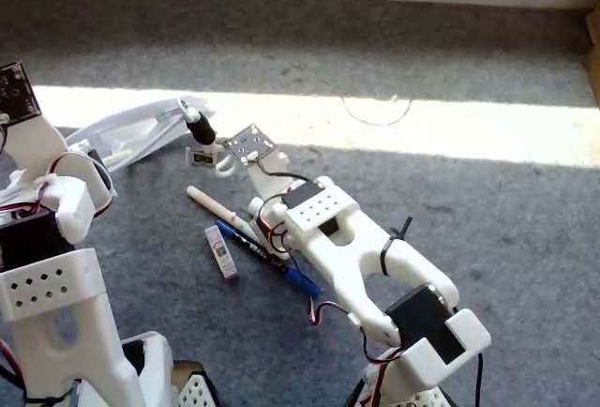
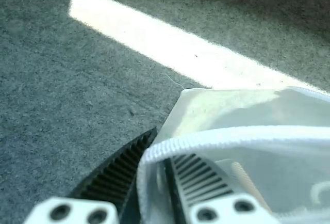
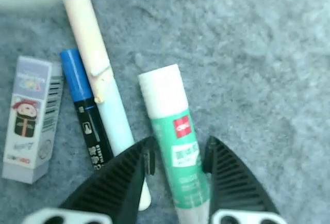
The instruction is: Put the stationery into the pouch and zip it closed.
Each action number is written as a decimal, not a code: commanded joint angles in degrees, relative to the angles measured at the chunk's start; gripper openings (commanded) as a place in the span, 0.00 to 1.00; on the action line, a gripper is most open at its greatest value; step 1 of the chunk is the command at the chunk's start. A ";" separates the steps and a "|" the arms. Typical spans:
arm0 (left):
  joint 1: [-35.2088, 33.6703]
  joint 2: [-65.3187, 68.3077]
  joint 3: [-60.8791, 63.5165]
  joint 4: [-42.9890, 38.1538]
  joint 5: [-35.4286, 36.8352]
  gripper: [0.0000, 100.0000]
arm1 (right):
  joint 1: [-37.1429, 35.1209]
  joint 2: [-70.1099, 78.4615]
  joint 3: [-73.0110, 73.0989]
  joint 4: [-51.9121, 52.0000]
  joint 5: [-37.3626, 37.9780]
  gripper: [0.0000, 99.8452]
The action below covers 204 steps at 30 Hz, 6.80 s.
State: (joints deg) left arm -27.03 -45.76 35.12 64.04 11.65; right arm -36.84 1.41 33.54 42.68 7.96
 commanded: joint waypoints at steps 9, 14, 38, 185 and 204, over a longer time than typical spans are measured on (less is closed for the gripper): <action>-1.01 1.01 0.04 -0.79 0.62 0.01 | 6.11 -0.92 -2.95 -0.40 9.93 0.02; -1.01 1.01 0.04 -0.97 0.62 0.01 | 7.43 -0.66 -8.04 9.71 10.11 0.02; -1.10 1.01 0.04 -1.05 0.62 0.01 | 7.34 1.54 -16.13 18.77 9.93 0.15; 16.13 -10.95 2.07 4.57 -1.41 0.01 | -2.95 -64.57 9.98 -12.88 -5.10 0.01; 16.13 -10.95 2.24 4.66 -2.37 0.01 | -12.26 -64.04 21.05 -39.08 -2.55 0.01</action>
State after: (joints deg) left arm -11.65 -55.16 38.11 68.70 10.33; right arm -48.62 -61.89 52.44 11.47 2.95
